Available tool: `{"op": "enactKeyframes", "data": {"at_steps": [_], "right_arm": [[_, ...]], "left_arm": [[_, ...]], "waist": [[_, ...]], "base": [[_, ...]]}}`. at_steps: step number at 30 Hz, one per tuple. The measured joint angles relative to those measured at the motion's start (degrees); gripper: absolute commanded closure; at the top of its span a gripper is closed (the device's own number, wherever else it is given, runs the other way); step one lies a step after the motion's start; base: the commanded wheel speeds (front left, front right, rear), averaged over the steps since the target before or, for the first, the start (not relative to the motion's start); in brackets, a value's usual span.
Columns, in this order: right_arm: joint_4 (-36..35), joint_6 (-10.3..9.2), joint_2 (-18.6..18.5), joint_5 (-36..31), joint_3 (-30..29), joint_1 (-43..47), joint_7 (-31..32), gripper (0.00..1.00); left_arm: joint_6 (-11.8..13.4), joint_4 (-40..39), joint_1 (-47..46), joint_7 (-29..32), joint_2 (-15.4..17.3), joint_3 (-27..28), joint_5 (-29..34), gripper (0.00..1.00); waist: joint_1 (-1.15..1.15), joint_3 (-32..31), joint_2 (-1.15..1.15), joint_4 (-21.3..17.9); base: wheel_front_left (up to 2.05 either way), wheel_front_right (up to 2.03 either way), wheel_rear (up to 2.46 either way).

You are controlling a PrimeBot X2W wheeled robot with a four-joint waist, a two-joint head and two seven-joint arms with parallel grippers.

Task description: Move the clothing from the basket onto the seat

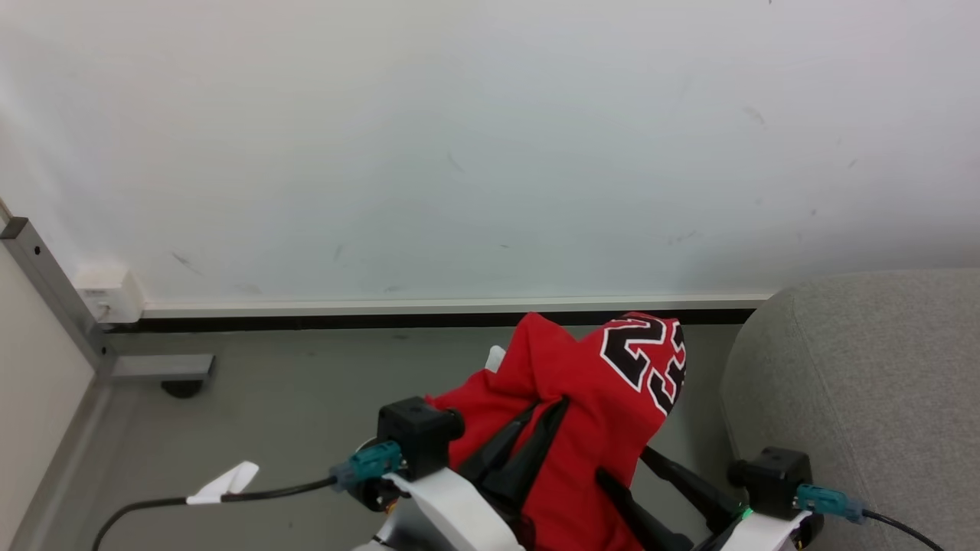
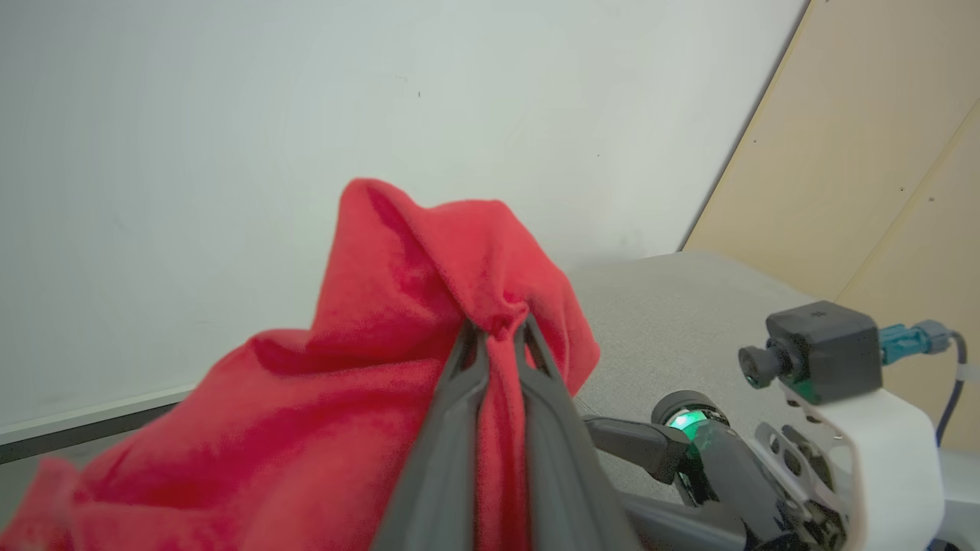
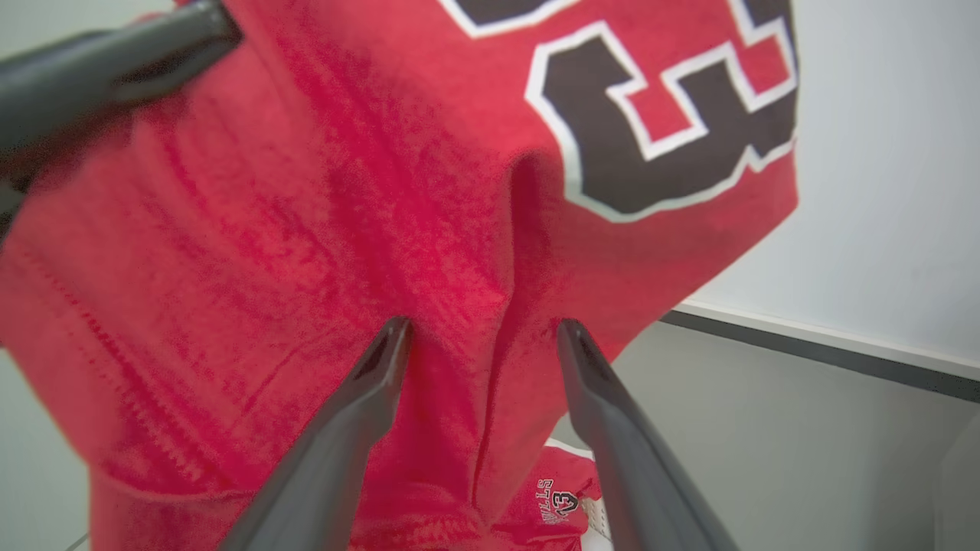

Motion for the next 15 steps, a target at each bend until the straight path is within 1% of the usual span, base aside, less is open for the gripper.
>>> {"op": "enactKeyframes", "data": {"at_steps": [2,6,7,8,9,10,15], "right_arm": [[1.53,0.0,0.57,2.64,2.86,-1.72,-0.3,0.0],[1.85,0.0,2.56,10.28,8.12,-4.5,-1.41,0.0],[1.59,0.0,2.86,12.15,9.1,-5.07,-1.83,0.07],[1.42,0.0,2.87,13.41,9.98,-5.6,-2.22,0.51],[1.38,0.0,2.68,14.46,10.93,-6.23,-2.71,0.71],[1.32,0.0,2.48,15.3,11.72,-6.8,-3.13,1.0],[1.19,0.0,0.79,17.59,14.75,-8.57,-4.63,1.0]], "left_arm": [[-0.4,-0.05,-0.04,0.24,-0.4,-0.51,-0.54,1.0],[-0.89,0.11,-0.12,0.69,-0.82,-0.91,-1.11,1.0],[-0.9,0.24,-0.14,0.73,-0.89,-0.94,-1.23,1.0],[-0.93,0.45,-0.15,0.73,-1.0,-0.9,-1.49,1.0],[-0.97,0.67,-0.16,0.73,-1.1,-0.81,-1.82,1.0],[-0.98,0.9,-0.18,0.73,-1.12,-0.73,-2.15,1.0],[-0.83,1.8,-0.58,0.71,-0.93,-0.26,-2.53,1.0]], "waist": [[0.0,-0.08,0.0,0.21],[0.0,-0.12,0.0,0.64],[0.0,-0.15,0.0,0.76],[0.0,-0.17,0.0,0.9],[0.0,-0.17,0.0,1.02],[0.0,-0.16,0.0,1.15],[0.0,-0.26,0.0,1.45]], "base": [[0.0,0.0,0.0],[0.0,0.0,0.0],[0.0,0.0,0.0],[0.0,0.0,0.0],[0.0,0.0,0.0],[0.0,0.0,0.0],[0.0,0.0,0.0]]}}
